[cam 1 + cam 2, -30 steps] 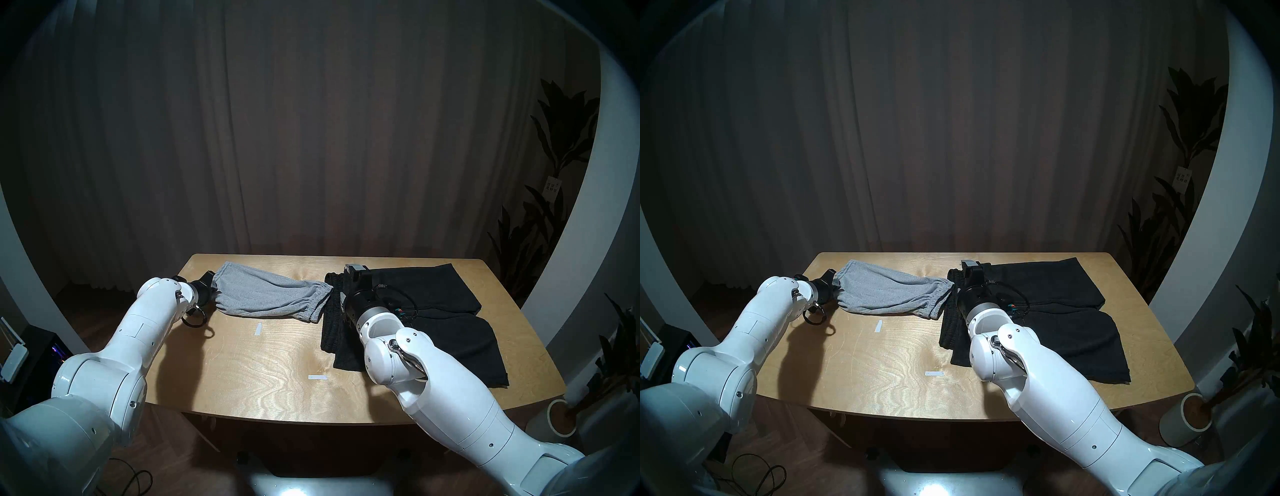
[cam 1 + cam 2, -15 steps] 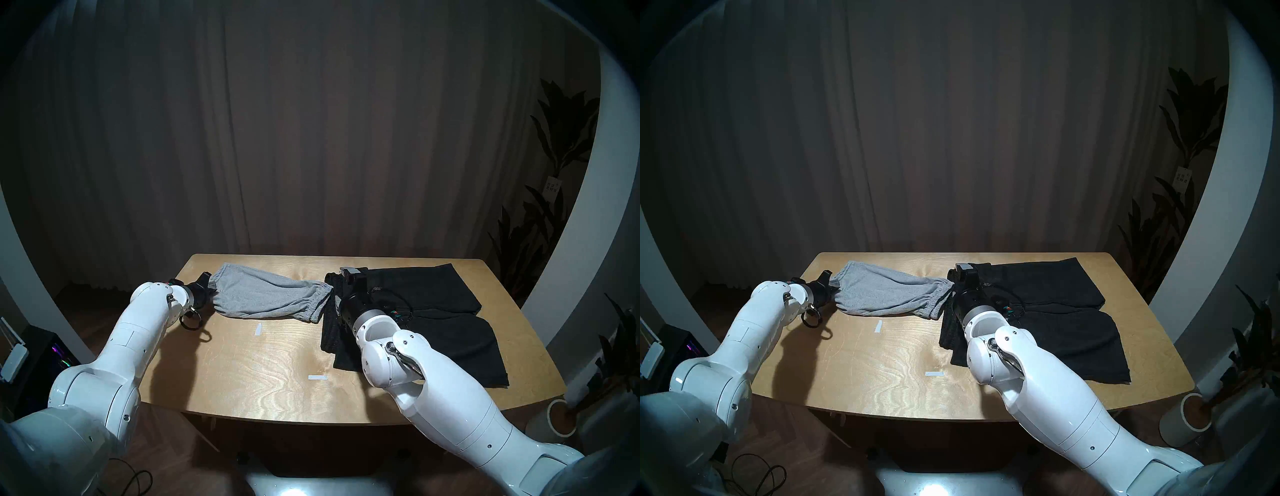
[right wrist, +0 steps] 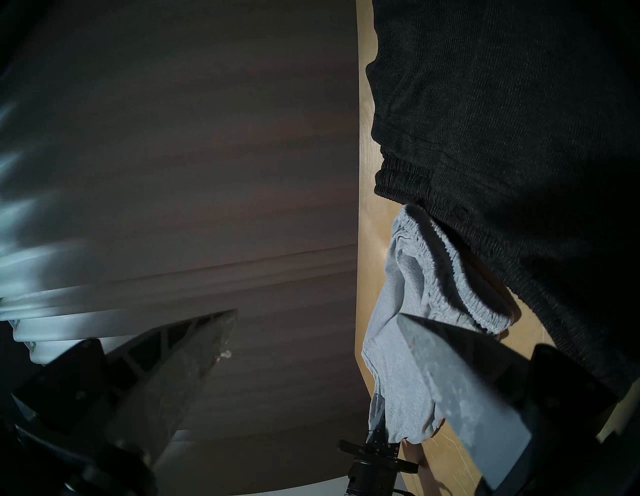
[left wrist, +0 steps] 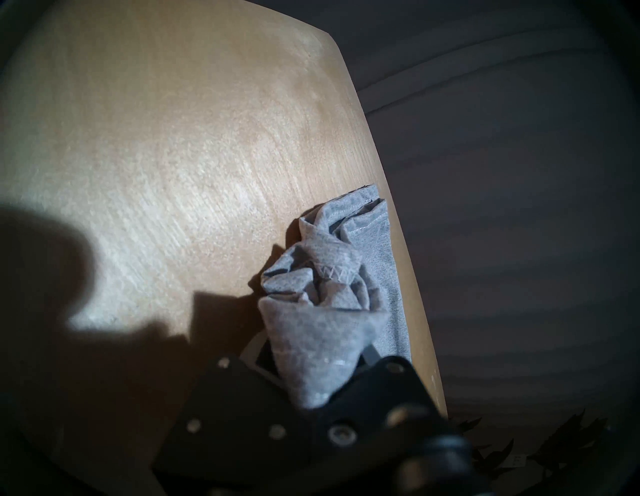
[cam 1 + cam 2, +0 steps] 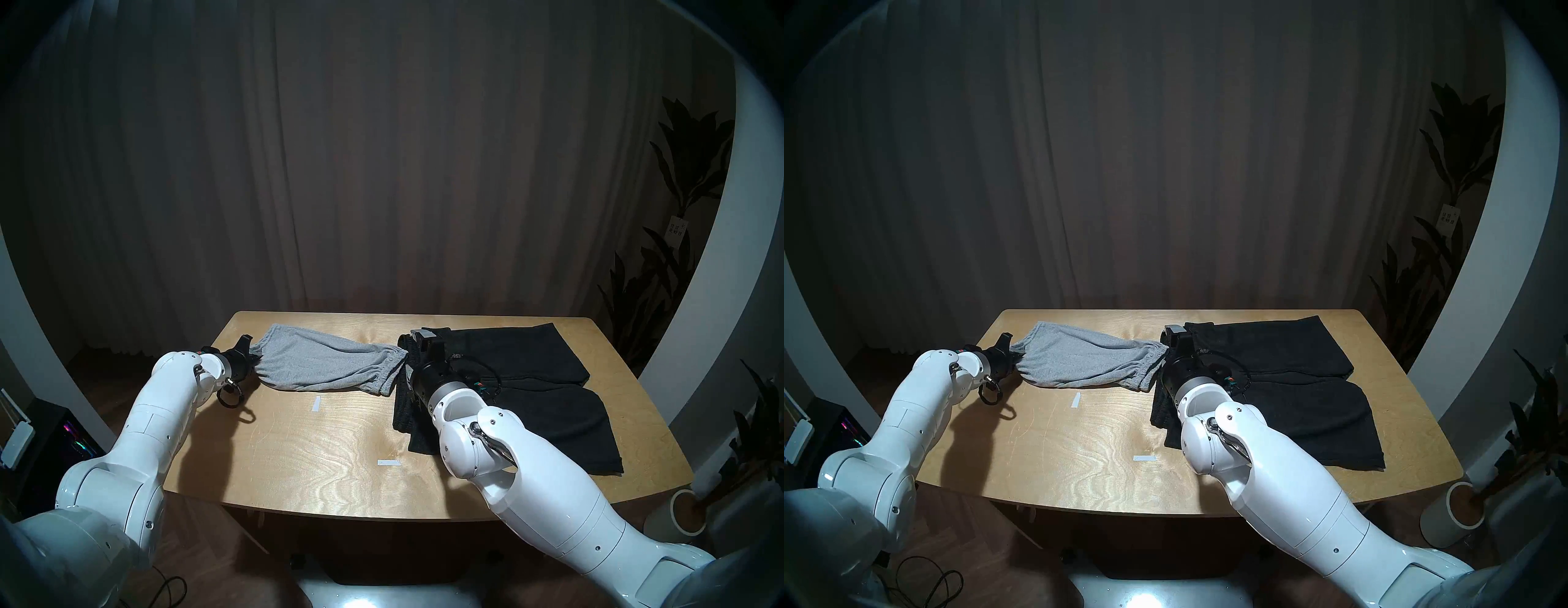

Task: Fold pants twice and stack them

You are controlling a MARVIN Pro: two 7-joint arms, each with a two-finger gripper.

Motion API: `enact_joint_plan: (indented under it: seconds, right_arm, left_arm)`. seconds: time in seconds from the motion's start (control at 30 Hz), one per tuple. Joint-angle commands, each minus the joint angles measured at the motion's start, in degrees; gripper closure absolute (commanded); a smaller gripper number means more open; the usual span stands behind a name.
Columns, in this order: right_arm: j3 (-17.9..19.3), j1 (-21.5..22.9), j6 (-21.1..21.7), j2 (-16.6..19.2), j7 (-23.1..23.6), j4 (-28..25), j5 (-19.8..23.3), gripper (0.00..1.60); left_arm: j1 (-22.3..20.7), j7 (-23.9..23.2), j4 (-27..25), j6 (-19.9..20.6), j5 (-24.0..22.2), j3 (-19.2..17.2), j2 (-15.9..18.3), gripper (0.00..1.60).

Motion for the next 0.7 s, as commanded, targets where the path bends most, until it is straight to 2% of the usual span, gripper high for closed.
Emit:
enact_joint_plan:
  seconds: [0.0, 0.03, 0.07, 0.17, 0.43, 0.67]
  right_arm:
    - [0.04, 0.04, -0.11, -0.28, 0.86, -1.55, -0.27, 0.00]
    - [0.06, -0.19, -0.27, -0.18, 1.02, -1.77, -0.38, 0.00]
    - [0.06, -0.19, -0.27, -0.18, 1.02, -1.77, -0.38, 0.00]
    - [0.35, -0.87, -0.69, 0.19, 1.38, -2.43, -0.56, 0.00]
    - [1.14, -2.21, -2.04, 0.56, 1.68, -3.50, -0.91, 0.00]
    - [1.64, -2.96, -2.66, 0.83, 1.85, -3.82, -0.95, 0.00]
  left_arm:
    - [6.09, 2.67, -3.64, -2.35, -1.04, -0.98, 0.18, 1.60]
    - [7.30, 3.23, -7.05, -3.30, -1.11, -1.17, 0.07, 1.60]
    - [7.30, 3.23, -7.05, -3.30, -1.11, -1.17, 0.07, 1.60]
    - [7.70, 4.92, -11.44, -4.45, -0.45, -0.56, -0.54, 1.60]
    - [2.93, 5.31, -10.59, -4.43, 2.22, 2.83, -1.93, 1.60]
    - [0.04, 8.20, -9.87, -9.81, 4.11, 3.54, -4.42, 1.60]
